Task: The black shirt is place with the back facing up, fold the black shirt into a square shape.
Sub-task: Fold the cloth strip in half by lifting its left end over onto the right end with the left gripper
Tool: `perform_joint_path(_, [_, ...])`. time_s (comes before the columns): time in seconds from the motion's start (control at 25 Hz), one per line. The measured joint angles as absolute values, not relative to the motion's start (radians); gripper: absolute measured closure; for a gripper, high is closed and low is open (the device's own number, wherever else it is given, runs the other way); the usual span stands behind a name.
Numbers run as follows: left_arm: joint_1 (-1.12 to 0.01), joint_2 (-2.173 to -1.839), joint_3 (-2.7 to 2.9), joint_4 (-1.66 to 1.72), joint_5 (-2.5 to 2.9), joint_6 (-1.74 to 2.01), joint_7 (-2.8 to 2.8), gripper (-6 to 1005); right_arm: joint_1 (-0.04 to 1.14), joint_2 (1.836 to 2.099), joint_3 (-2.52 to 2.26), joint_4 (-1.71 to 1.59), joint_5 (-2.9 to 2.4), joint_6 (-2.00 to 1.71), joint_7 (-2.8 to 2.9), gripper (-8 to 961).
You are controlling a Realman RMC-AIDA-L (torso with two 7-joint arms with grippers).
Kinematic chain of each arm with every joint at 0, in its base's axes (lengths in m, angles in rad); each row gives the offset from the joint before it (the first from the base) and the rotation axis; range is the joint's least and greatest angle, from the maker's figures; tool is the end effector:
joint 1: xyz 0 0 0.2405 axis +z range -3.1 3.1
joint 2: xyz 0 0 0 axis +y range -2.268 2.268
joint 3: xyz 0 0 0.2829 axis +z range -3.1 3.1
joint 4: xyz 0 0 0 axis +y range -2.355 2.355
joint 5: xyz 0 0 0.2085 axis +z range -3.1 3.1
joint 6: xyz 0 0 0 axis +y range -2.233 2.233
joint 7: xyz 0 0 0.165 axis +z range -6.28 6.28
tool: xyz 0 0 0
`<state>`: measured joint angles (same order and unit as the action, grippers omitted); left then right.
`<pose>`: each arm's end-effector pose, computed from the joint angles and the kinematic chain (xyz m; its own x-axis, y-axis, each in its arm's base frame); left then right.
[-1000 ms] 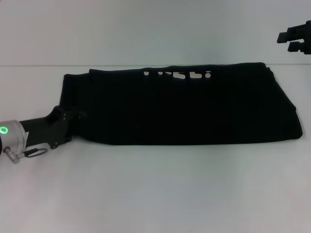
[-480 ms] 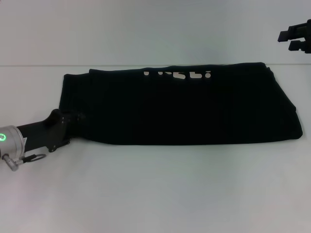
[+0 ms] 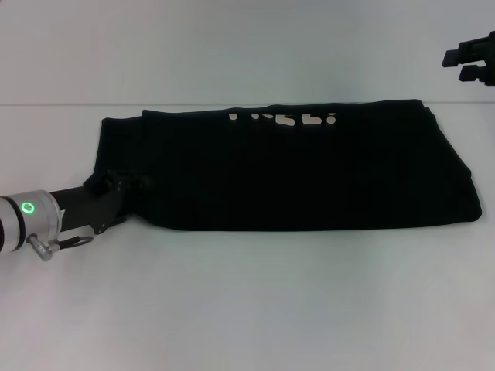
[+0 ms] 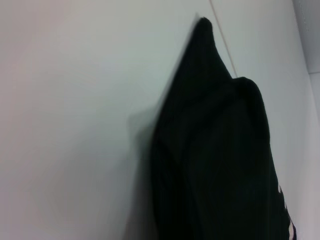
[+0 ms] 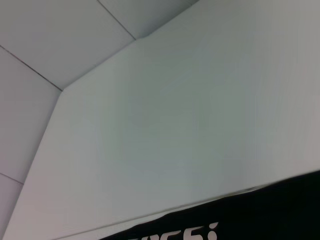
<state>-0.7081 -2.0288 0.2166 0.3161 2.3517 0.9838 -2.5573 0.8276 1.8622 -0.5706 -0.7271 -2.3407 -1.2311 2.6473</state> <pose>-0.3386 0.4158 -0.0416 -0.4242 0.6945 0.5812 0.9055 0.3197 0.2790 0.2546 0.4912 0.1002 0.1439 -0.7575 -0.6368 -0.9895 -0.0995 -0.1053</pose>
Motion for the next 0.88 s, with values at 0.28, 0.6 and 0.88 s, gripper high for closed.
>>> perform_joint_path(0.28, [-0.700, -2.021, 0.221, 0.333, 2.335, 1.019, -2.536, 608, 0.826, 1.862, -0.568, -0.727, -2.340, -1.234, 2.644, 489])
perform_joint_path(0.6, [-0.706, -2.020, 0.249, 0.333, 2.342, 1.014, -2.536, 885, 0.825, 1.862, -0.568, -0.727, -2.339, -1.237, 2.646, 489])
perform_joint_path(0.88, [-0.704, -2.022, 0.250, 0.331, 2.341, 1.018, -2.529, 996, 0.825, 1.862, -0.567, -0.727, -2.339, -1.237, 2.644, 489])
